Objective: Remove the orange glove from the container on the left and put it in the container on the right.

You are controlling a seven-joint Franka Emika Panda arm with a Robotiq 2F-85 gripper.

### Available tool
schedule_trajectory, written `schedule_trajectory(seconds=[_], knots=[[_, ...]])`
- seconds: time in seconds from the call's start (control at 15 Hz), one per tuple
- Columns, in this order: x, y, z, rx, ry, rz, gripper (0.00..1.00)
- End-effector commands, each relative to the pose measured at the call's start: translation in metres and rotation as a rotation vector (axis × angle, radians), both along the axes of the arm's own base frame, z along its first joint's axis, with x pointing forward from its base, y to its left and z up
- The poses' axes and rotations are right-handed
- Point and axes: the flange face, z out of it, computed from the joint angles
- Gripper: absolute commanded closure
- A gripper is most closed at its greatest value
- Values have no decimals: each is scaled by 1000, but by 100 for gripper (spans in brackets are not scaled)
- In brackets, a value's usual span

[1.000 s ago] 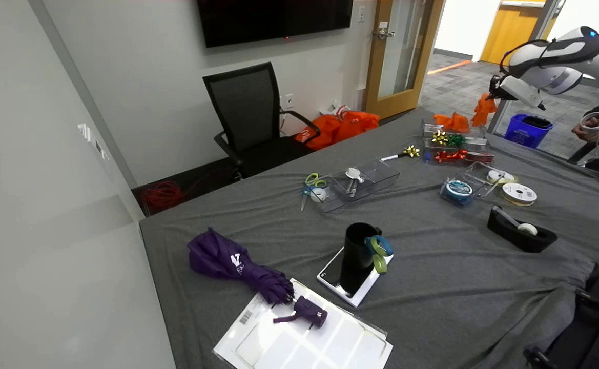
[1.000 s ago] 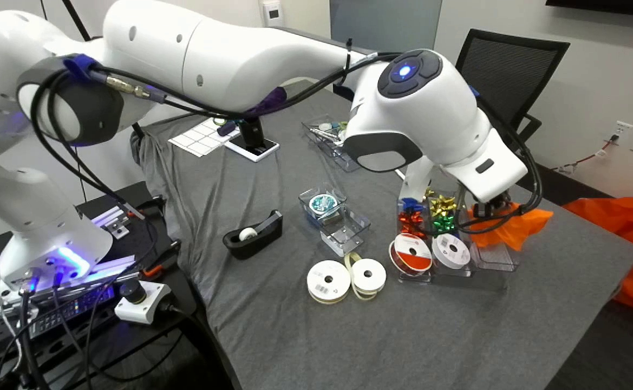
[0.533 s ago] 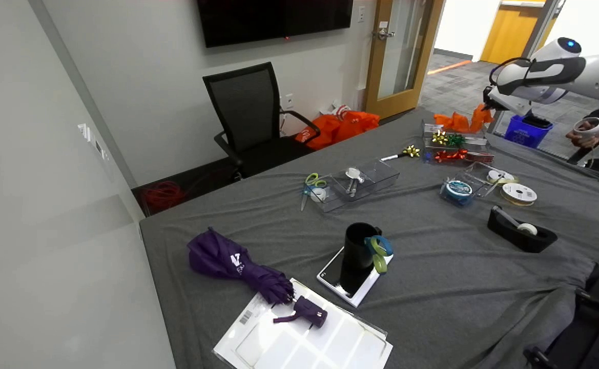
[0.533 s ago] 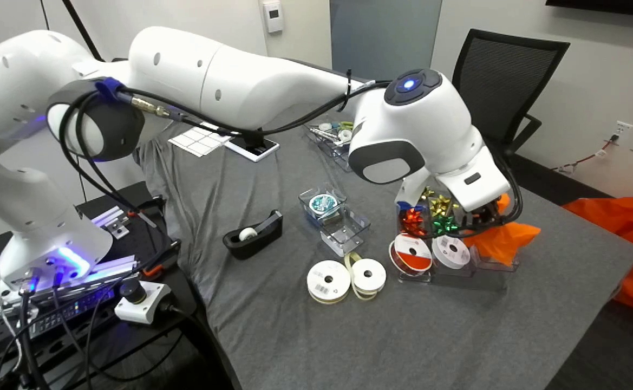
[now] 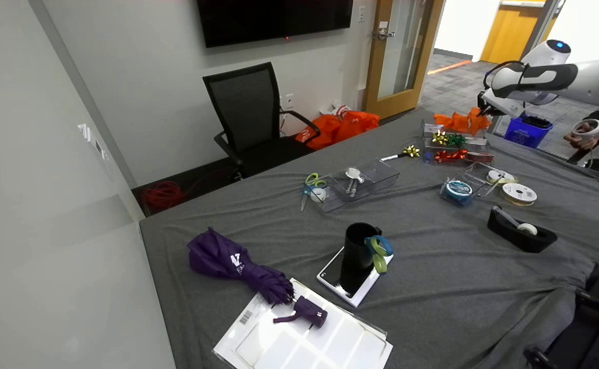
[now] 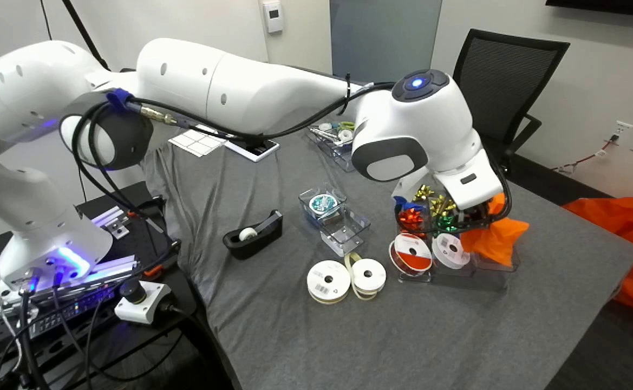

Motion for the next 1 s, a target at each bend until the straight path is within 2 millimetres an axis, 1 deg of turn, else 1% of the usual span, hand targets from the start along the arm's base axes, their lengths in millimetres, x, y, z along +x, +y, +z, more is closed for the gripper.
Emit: schedule_trajectory(seconds=[0.0, 0.07, 0.2, 0.33, 0.47, 0.53, 0.67, 0.8, 0.93], knots=[[3, -1, 0, -14, 36, 7, 60], [3, -1, 1, -15, 43, 13, 52], [3, 0, 5, -9, 54, 23, 38], [5, 2, 10, -6, 54, 33, 25], [7, 3, 19, -1, 56, 55, 11], [7, 4, 26, 7, 58, 76, 4], [5, 3, 42, 18, 68, 128, 0], [-1, 2, 57, 27, 106, 189, 0], [-8, -1, 66, 26, 163, 245, 0]])
